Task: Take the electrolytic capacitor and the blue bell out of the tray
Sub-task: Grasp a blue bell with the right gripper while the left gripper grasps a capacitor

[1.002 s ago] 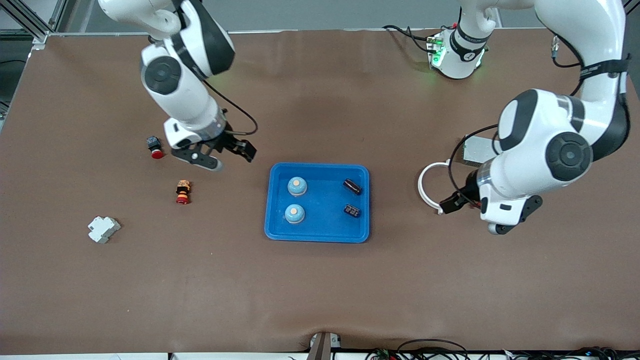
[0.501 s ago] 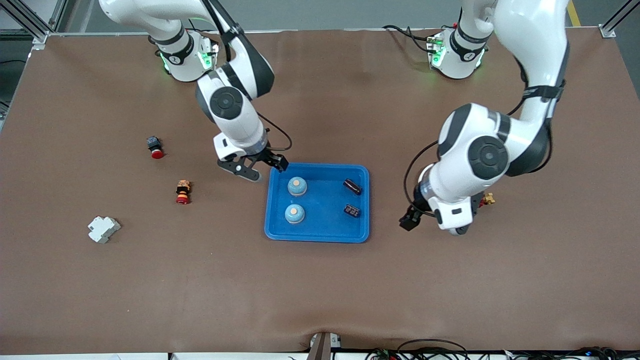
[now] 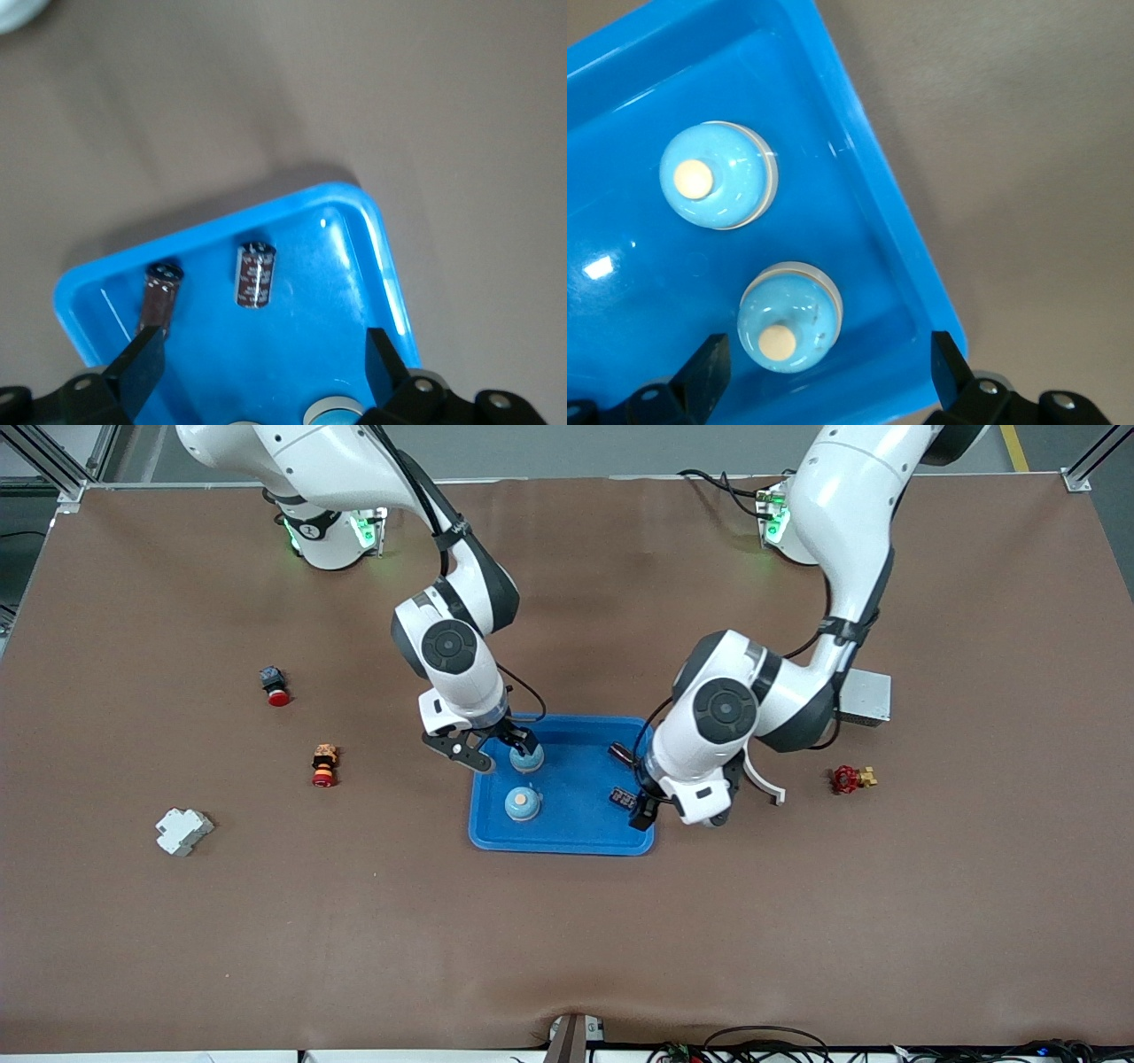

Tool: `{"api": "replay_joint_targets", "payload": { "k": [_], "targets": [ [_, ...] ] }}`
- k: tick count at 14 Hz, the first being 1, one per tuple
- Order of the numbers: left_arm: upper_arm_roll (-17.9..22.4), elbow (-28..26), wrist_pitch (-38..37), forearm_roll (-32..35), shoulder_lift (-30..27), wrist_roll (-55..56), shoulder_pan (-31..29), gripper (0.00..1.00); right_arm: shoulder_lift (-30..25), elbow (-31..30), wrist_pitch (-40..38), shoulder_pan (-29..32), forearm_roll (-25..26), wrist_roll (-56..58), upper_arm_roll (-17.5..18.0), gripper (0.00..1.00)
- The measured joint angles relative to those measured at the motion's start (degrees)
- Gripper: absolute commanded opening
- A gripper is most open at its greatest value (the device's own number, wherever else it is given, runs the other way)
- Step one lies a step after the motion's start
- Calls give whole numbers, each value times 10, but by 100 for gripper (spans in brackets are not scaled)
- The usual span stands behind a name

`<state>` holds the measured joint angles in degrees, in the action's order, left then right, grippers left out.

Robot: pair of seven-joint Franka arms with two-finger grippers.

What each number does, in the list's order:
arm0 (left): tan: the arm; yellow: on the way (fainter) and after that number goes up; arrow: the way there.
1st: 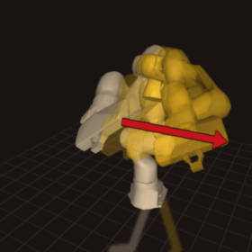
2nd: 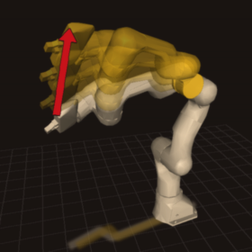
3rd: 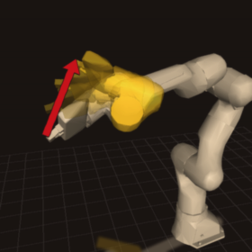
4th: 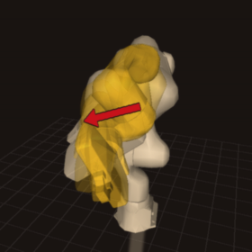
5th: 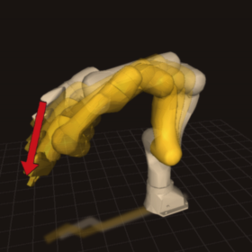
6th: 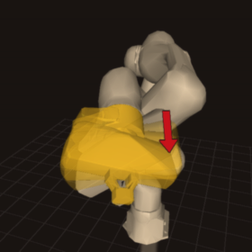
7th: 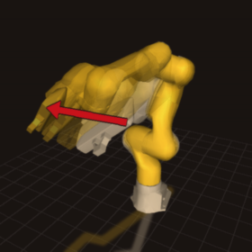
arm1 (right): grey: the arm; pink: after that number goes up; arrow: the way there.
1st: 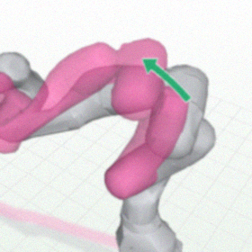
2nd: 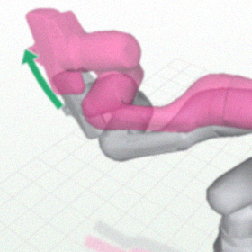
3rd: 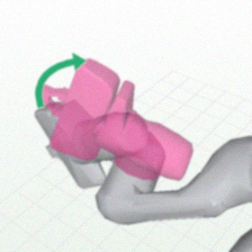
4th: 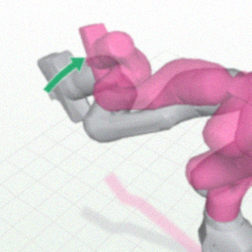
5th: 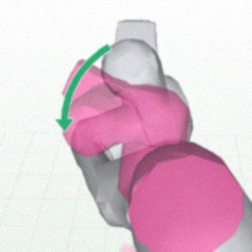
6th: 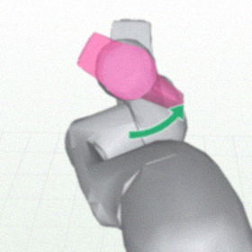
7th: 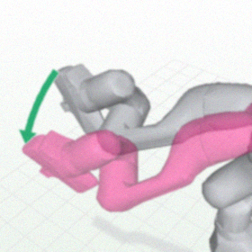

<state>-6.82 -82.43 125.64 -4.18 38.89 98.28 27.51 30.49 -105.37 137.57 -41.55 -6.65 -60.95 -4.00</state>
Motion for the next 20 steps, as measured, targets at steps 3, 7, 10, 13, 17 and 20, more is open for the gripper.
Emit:
{"api": "replay_joint_targets", "payload": {
  "k": [3,7,10,13,17,20],
  "targets": [
    [1,2,9,0,19,0,8,100,27,25,0,-1,0,-4,0,100],
    [5,2,34,0,37,-2,7,100,55,49,0,-3,0,-6,0,100],
    [5,3,39,0,54,-4,11,100,66,54,11,-7,0,-14,0,100],
    [5,3,55,6,74,-4,21,100,72,56,15,-7,0,-15,0,100],
    [5,3,58,8,84,-4,23,100,75,57,15,-8,0,-18,-1,100],
    [6,3,66,12,92,-5,23,100,75,58,15,-12,0,-20,0,100]
  ]
}}
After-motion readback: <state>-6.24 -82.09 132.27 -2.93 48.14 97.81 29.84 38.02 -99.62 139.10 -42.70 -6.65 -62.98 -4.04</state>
